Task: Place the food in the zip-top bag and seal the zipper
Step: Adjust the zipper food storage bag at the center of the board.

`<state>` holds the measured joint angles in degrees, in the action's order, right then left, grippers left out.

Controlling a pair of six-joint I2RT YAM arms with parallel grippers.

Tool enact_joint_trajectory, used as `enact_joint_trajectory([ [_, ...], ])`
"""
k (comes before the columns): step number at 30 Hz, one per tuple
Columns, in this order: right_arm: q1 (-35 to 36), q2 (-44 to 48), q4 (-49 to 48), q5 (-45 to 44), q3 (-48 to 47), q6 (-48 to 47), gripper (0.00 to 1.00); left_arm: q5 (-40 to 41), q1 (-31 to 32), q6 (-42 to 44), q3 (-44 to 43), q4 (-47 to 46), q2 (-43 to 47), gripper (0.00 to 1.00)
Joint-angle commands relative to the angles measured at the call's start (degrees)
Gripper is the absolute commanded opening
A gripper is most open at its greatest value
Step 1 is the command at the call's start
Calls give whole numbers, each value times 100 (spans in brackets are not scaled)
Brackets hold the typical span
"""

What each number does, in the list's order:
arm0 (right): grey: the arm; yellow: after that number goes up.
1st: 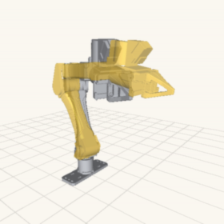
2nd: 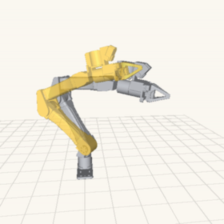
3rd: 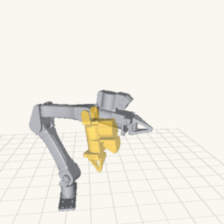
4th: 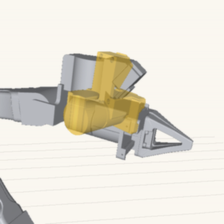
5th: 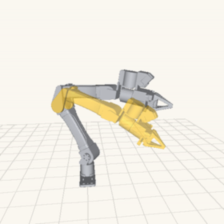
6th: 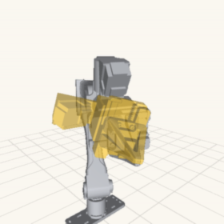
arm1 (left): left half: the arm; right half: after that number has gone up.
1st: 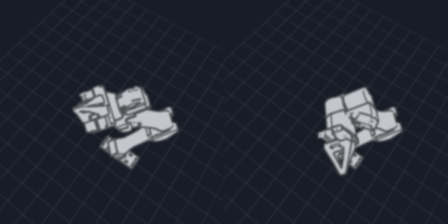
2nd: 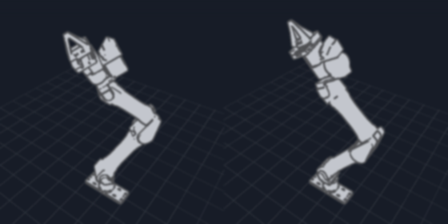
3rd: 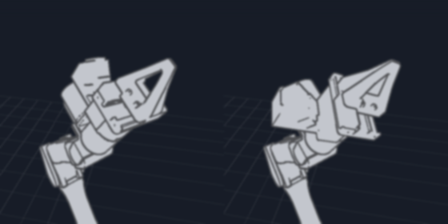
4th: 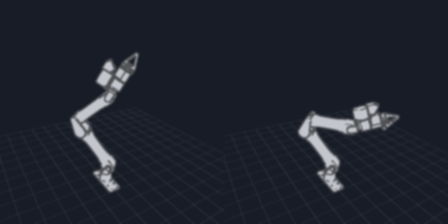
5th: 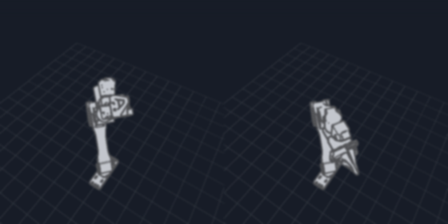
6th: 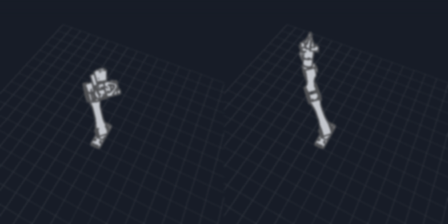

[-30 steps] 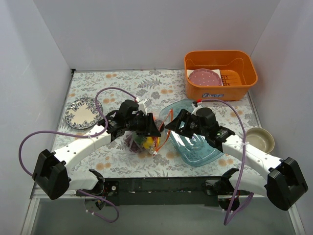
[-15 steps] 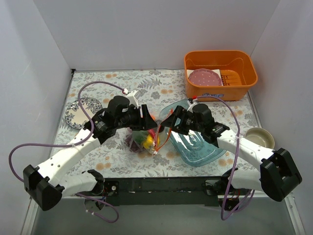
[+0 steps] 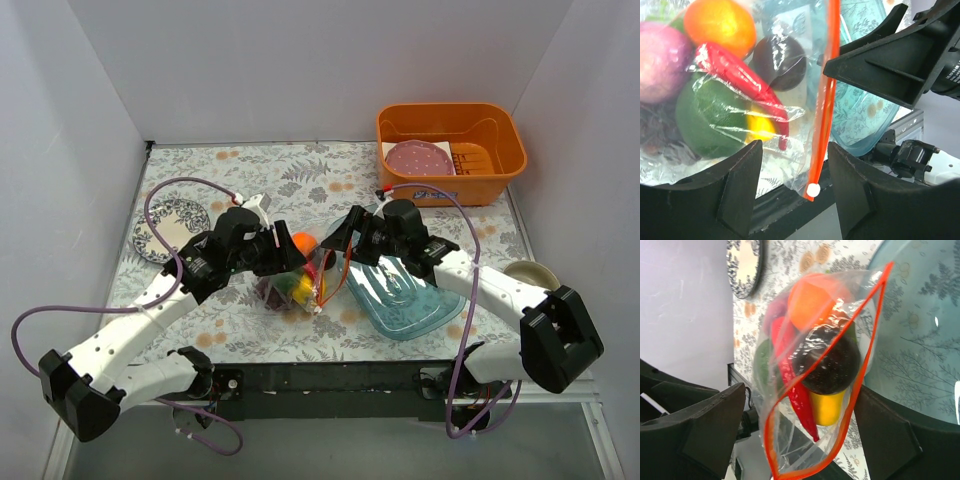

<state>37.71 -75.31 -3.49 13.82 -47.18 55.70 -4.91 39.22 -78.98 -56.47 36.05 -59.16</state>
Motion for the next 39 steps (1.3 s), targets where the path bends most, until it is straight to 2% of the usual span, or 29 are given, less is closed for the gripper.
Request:
enact_joint_trajectory([
  [1,87,-98,340,-143,-230,-103,92,-27,15,-337,328,77,264,54],
  [2,96,-89,427,-152,-222,-103,91,-54,15,-450,382,86,308,54],
  [5,96,-10,472,-126,-82,-95,77,-159,15,-705,619,104,422,53],
  [6,96,59,402,-117,-38,-77,67,-238,15,-759,672,104,544,52],
  [8,96,121,201,-21,138,-33,54,-309,15,-899,838,86,659,52],
  [9,87,156,69,15,174,-16,44,-387,15,-935,883,77,747,52],
  [12,96,139,41,94,235,2,30,-790,24,-1136,1058,-28,800,52],
  [14,96,148,24,85,227,-7,24,-994,59,-1260,1190,-290,827,51],
  [15,96,148,6,85,227,-15,15,-1064,111,-1321,1312,-361,853,51],
  [17,96,165,-12,59,235,-16,11,-1048,173,-1444,1375,-406,906,51],
  [18,104,192,-12,24,235,-24,3,-1039,252,-1497,1462,-441,923,51],
  [23,96,315,-274,-108,402,37,1,-960,673,-1919,1779,-792,1003,51],
  [31,96,359,-284,-196,473,81,1,-1012,771,-2358,2078,-1135,1231,54],
  [39,78,482,-460,-328,604,292,1,-767,833,-3069,2675,-1285,1801,48],
])
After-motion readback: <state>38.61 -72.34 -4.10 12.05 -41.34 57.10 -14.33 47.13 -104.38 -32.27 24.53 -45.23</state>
